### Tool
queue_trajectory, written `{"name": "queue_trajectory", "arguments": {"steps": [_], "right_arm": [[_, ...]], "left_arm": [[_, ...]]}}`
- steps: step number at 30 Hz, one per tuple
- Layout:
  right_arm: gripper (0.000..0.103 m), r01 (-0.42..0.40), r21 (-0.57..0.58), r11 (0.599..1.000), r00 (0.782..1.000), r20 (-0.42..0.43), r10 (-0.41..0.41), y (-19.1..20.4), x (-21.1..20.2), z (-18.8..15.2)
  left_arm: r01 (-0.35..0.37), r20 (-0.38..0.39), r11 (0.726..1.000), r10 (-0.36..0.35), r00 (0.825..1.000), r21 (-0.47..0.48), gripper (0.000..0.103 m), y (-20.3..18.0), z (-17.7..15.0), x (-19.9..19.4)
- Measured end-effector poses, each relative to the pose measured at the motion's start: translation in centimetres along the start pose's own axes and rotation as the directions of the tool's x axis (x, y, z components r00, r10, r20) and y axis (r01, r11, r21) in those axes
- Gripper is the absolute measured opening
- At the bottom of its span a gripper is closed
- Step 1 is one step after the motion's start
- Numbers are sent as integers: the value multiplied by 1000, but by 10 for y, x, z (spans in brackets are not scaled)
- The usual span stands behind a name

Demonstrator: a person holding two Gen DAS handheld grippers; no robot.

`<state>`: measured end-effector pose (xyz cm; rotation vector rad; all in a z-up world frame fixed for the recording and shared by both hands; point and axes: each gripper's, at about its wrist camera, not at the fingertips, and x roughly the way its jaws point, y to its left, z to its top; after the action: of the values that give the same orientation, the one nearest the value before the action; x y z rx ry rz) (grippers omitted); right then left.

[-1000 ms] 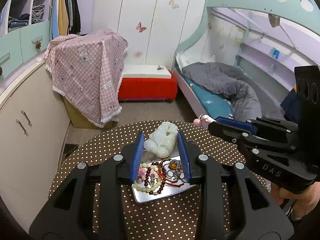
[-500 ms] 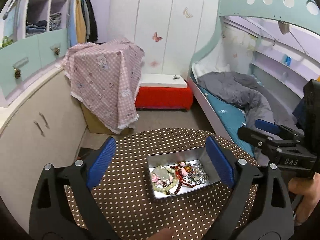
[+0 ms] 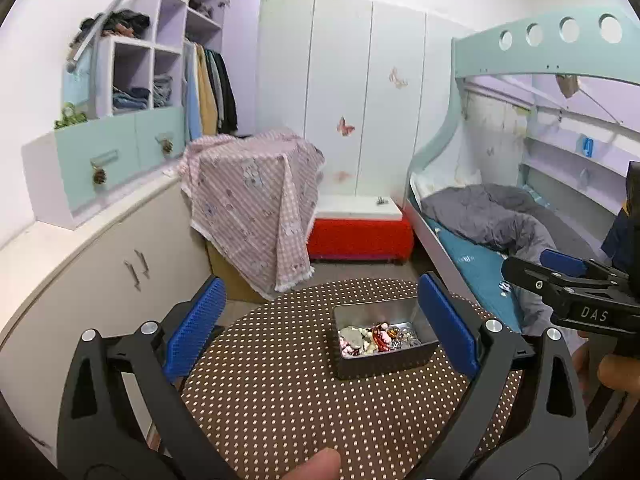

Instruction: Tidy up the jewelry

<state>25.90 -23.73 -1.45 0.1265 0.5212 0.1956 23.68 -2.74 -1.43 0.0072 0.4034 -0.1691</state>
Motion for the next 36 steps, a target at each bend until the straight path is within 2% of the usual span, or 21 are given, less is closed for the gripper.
{"name": "queue_trajectory", "arguments": {"steps": [10,18,26,36], "right_arm": [[95,74,-44,996,996,57,-71,32,-50,-34],[95,139,-57,989,985,115,-132,49,-80,-66],[95,162,-75,984,975,163,-148,64,-106,-92],[95,167,-85,982,965,219,-145,80,-129,-103]], "left_arm": [[-87,106,996,85,991,10,97,-8,-23,-73],[-90,130,996,91,987,-15,97,-5,-41,-100],[-136,166,991,133,977,3,97,-12,-66,-132],[-127,195,992,126,973,-4,97,-18,-74,-162]]}}
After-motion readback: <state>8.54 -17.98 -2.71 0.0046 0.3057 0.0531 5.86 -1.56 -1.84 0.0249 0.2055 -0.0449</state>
